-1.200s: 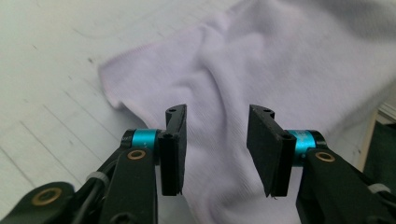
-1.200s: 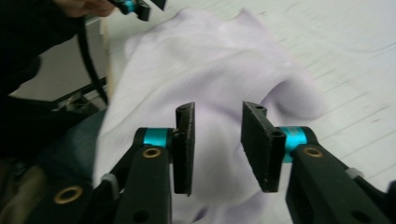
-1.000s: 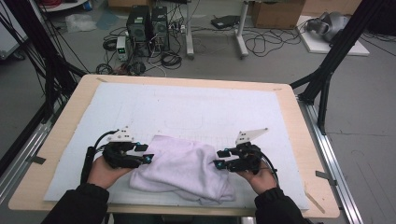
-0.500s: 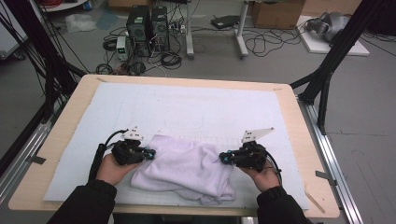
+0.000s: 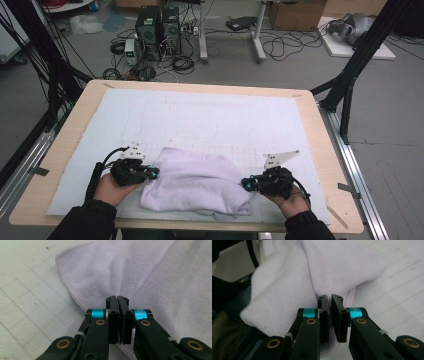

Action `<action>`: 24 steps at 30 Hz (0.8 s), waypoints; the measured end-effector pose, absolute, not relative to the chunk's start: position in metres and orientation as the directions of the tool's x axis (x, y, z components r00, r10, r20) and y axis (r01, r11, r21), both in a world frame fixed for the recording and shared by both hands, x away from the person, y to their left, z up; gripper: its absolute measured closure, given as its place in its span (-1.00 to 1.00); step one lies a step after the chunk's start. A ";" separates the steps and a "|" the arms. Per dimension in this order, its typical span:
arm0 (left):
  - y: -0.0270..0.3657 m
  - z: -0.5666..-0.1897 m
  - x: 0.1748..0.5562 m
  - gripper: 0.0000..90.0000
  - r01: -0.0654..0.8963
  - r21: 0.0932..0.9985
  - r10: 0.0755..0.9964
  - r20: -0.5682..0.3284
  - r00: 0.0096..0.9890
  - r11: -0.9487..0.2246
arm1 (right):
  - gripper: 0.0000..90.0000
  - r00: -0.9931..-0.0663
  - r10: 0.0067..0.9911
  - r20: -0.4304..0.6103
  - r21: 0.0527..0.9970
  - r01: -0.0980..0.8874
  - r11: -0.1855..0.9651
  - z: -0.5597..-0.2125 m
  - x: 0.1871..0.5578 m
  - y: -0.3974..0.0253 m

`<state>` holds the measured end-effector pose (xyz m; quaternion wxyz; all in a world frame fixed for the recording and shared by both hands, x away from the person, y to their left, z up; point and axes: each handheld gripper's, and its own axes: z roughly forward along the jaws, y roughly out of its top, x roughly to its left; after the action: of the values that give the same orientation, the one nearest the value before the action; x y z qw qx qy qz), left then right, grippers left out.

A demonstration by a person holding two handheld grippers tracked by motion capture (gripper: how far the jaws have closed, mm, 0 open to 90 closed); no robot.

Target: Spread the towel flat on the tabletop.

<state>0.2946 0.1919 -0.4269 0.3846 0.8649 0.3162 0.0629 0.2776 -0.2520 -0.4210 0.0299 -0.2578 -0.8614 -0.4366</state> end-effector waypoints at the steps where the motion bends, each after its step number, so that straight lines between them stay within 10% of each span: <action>1: 0.192 -0.427 0.295 0.94 0.494 0.707 0.592 -0.132 0.795 -0.505 | 0.87 -0.867 0.410 0.282 0.737 0.470 0.486 -0.425 0.278 -0.250; 6: 0.189 -0.413 0.301 0.36 0.459 0.760 0.587 -0.128 0.799 -0.460 | 0.54 -0.863 0.412 0.292 0.779 0.465 0.420 -0.411 0.285 -0.256; 15: 0.175 -0.413 0.332 0.30 0.465 0.749 0.651 -0.061 0.757 -0.471 | 0.22 -0.829 0.470 0.303 0.762 0.507 0.403 -0.419 0.316 -0.243; 19: 0.168 -0.428 0.342 0.30 0.522 0.679 0.653 -0.081 0.753 -0.517 | 0.52 -0.821 0.457 0.341 0.757 0.528 0.384 -0.435 0.321 -0.235; 24: 0.166 -0.431 0.344 0.81 0.546 0.661 0.612 -0.162 0.774 -0.515 | 0.89 -0.838 0.404 0.366 0.757 0.521 0.395 -0.436 0.323 -0.237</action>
<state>0.3445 0.1655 -0.4309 0.3629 0.8691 0.3329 0.0457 0.3229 -0.2374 -0.4364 0.0616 -0.2775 -0.8328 -0.4750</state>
